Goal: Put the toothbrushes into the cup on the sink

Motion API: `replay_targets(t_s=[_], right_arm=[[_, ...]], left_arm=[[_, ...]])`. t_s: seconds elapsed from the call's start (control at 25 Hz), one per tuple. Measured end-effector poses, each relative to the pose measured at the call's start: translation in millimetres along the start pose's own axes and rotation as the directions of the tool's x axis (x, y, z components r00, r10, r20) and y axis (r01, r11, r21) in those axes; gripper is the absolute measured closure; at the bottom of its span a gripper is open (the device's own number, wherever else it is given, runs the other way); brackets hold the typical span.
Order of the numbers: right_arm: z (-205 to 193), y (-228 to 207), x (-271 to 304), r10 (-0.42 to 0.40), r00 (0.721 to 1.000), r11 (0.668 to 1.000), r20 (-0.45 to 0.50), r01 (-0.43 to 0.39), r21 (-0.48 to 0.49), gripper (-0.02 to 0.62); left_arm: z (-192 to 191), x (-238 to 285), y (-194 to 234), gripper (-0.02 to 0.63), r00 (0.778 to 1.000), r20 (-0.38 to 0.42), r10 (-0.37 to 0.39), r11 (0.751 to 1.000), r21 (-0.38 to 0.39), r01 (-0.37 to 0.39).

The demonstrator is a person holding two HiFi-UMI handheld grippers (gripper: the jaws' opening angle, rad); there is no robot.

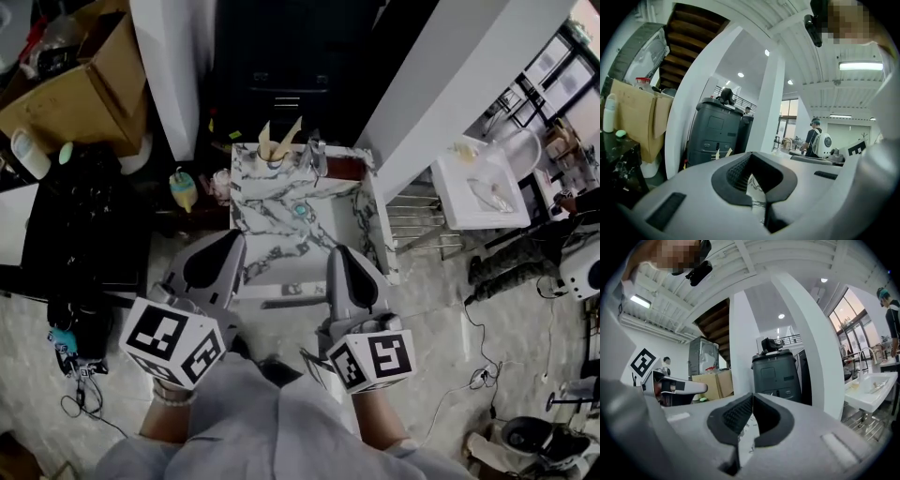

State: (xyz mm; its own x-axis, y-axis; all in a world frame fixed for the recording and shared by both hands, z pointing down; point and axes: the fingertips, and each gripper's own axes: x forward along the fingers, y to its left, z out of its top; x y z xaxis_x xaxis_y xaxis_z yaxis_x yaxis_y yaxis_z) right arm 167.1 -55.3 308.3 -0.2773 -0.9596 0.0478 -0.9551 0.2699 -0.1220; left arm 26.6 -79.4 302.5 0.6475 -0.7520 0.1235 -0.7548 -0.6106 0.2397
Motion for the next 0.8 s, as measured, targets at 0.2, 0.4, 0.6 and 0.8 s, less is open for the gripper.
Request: replay_targets(t_s=[0.2,0.4,0.6,0.8], right_arm=[[-1.2,-12.6,-42.9,0.039,0.999,0.999,0.0,-0.039,-0.005,0.594],[-4.4,-18.0,-74.6,0.081,0.997,0.997,-0.01,-0.081,-0.008,0.594],[-5.2,-22.6,-95.4,0.096,0.995,0.995,-0.014,-0.096,0.003,0.594],[-3.9,-17.2,-102.2,0.103,0.995,0.995,-0.011,-0.103,0.012,0.594]], left_arm=[[-9.9,-15.4,-42.6,0.6,0.999,0.023,0.031,0.999,-0.01,-0.03],[-16.4,-30.8,-74.2,0.6,0.997,0.037,0.063,0.998,-0.031,-0.062],[-16.3,-42.5,-92.7,0.6,0.996,0.039,0.084,0.996,-0.025,-0.084],[-12.5,-51.1,-99.6,0.6,0.996,0.034,0.08,0.997,-0.012,-0.08]])
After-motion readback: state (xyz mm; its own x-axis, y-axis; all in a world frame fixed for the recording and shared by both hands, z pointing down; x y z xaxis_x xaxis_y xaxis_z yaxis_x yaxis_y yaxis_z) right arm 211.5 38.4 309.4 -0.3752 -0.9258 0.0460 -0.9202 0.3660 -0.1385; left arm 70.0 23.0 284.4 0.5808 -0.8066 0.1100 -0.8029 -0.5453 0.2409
